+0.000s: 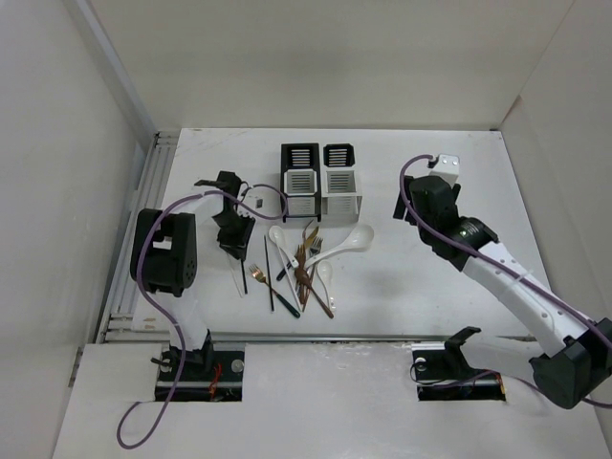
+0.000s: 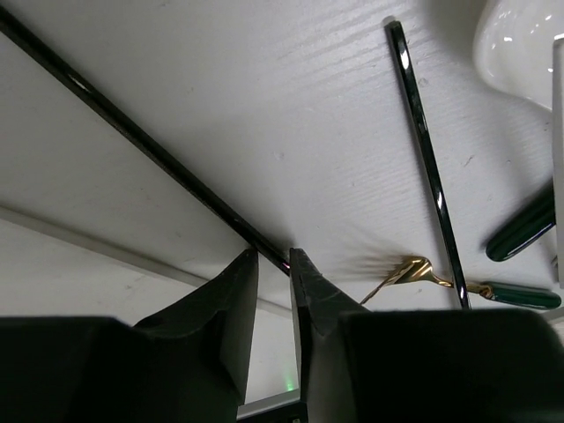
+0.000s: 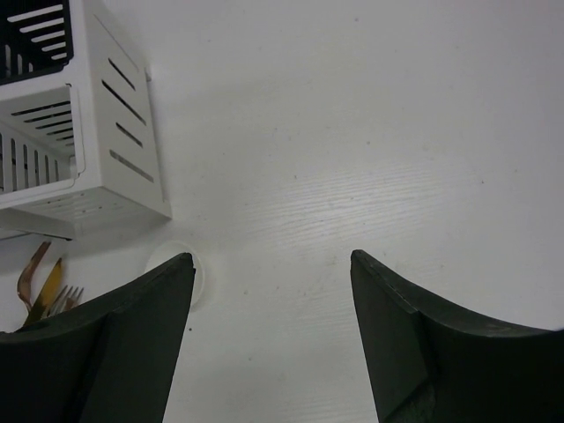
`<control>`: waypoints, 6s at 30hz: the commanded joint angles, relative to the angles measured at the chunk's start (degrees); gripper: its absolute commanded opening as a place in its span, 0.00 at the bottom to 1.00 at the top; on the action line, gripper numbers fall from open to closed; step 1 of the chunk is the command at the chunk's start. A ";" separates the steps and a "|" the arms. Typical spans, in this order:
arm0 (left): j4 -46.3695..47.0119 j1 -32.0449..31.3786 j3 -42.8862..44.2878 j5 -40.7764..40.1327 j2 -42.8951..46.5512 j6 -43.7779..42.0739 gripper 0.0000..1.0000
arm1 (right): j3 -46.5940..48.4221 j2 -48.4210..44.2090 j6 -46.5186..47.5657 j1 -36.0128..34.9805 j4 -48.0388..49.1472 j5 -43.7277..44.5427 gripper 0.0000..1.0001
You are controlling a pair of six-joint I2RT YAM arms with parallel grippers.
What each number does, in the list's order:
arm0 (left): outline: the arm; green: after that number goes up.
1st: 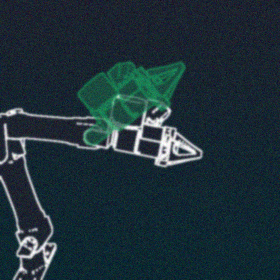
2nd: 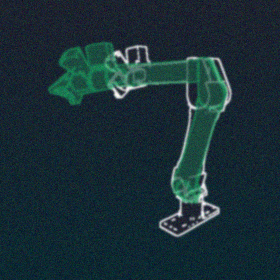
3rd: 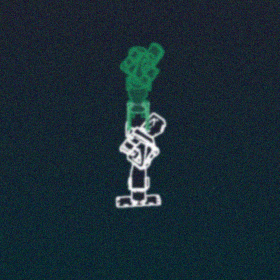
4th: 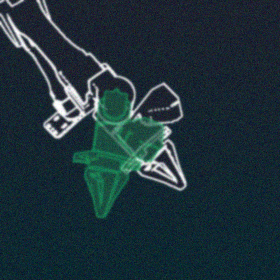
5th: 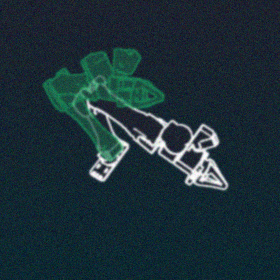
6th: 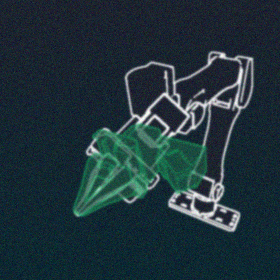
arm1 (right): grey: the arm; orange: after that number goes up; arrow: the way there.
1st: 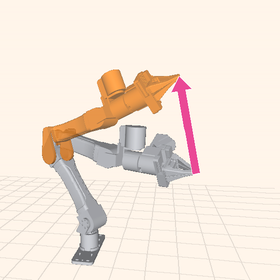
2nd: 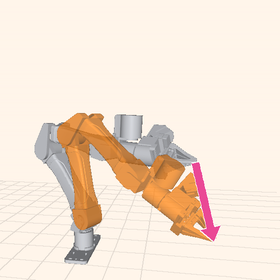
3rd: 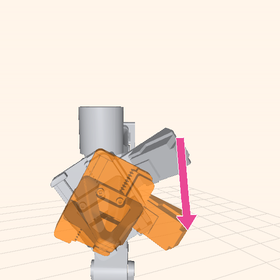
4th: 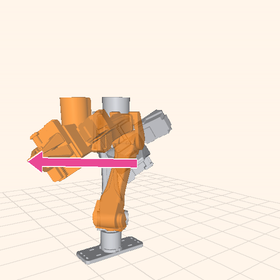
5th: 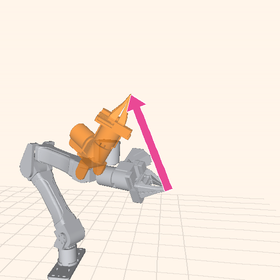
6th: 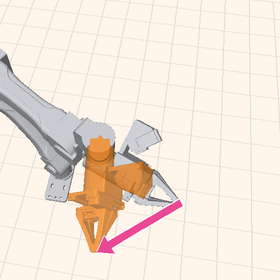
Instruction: Sort the eating utensils into containers
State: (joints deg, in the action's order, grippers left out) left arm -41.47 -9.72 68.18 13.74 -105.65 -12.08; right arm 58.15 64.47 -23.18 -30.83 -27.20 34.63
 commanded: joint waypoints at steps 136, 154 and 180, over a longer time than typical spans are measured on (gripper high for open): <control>11.85 5.15 -15.27 -13.21 5.98 -18.33 0.15 | -3.13 1.98 13.07 -4.85 20.70 -19.08 0.99; 10.71 6.90 -1.04 -1.17 15.81 -8.40 0.00 | -1.46 1.98 12.54 -4.85 18.59 -16.36 0.99; 46.30 -9.88 37.63 4.98 -1.22 3.72 0.00 | 3.90 11.20 12.54 -1.70 23.51 -9.14 0.99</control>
State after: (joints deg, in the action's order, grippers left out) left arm -5.50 -19.73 106.06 17.17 -105.45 -11.20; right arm 58.94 74.83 -10.31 -33.98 -7.97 24.82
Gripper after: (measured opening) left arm 0.027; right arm 0.993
